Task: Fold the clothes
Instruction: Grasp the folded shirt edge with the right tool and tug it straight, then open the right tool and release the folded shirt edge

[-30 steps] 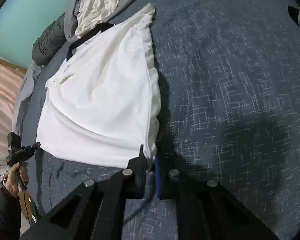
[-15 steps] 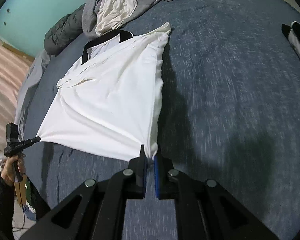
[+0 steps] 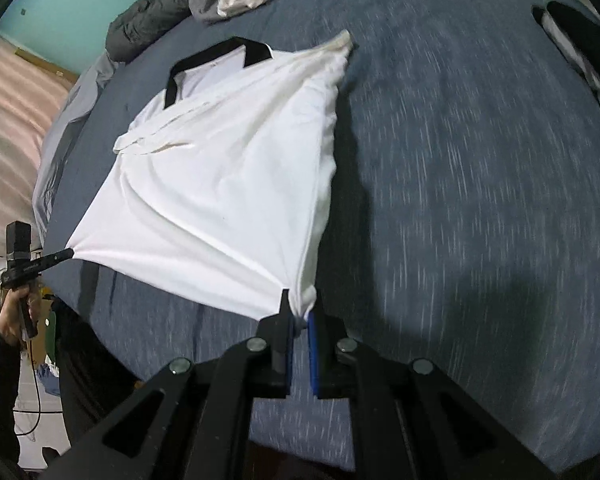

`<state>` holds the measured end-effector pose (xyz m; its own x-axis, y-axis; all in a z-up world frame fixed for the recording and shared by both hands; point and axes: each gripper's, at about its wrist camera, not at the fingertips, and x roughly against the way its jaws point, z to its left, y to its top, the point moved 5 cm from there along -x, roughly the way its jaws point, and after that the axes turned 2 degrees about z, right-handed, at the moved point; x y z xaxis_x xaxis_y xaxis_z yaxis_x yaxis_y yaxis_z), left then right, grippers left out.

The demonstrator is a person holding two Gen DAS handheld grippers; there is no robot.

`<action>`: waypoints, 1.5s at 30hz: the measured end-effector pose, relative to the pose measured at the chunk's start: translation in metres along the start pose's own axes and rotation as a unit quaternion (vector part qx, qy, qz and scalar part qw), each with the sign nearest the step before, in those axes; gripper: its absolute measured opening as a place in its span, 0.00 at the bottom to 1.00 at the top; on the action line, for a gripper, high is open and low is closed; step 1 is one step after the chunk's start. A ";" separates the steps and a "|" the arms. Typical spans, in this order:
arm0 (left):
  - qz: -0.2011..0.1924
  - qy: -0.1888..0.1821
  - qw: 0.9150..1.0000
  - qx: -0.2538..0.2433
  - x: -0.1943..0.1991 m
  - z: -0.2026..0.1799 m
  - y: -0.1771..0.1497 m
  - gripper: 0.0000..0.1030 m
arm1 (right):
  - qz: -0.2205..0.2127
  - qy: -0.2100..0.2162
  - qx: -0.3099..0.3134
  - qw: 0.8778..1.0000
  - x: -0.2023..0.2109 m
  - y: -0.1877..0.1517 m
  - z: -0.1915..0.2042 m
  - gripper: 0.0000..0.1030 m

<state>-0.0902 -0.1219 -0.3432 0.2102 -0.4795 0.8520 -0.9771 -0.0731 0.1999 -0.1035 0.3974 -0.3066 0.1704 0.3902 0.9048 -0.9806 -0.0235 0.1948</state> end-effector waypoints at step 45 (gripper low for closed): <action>0.027 0.012 0.999 0.016 -0.017 0.026 -0.015 0.05 | 0.038 -0.059 0.114 0.991 -0.009 -0.040 -0.002 0.03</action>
<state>-0.0804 -0.1359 -0.3734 0.1583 -0.4624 0.8724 -0.9874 -0.0761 0.1388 -0.0657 0.3967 -0.3236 0.1212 0.2691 0.9555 -0.9460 -0.2603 0.1933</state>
